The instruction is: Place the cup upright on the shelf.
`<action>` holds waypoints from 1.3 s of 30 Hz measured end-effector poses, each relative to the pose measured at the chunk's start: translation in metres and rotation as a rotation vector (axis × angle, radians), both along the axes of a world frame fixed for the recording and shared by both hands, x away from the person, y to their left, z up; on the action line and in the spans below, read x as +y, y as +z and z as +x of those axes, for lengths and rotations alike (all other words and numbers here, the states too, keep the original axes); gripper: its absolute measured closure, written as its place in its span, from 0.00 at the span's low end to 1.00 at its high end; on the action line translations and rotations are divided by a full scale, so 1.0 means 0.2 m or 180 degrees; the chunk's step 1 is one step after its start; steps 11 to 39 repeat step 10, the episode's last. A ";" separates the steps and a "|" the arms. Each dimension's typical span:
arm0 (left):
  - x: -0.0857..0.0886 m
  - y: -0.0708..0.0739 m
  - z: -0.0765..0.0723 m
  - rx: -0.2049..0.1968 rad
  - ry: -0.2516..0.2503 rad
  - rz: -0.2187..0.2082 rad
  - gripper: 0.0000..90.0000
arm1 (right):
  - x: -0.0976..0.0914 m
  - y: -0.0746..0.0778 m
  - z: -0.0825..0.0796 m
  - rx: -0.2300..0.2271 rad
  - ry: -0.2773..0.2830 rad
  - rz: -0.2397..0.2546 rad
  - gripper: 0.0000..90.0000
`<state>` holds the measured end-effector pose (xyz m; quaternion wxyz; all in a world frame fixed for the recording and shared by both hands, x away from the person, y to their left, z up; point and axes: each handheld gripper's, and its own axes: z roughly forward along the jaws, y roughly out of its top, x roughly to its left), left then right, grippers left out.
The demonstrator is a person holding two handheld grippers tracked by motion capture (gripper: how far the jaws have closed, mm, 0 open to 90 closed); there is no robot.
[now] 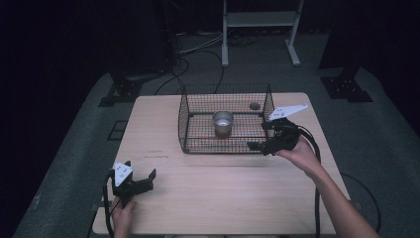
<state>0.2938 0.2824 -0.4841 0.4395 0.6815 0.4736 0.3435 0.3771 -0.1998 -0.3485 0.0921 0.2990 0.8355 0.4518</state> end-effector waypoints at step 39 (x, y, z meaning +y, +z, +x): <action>0.00 0.00 0.00 0.0003 0.0004 0.0021 0.00 | -0.10 -0.08 -0.13 -0.0020 -0.0108 0.0120 0.02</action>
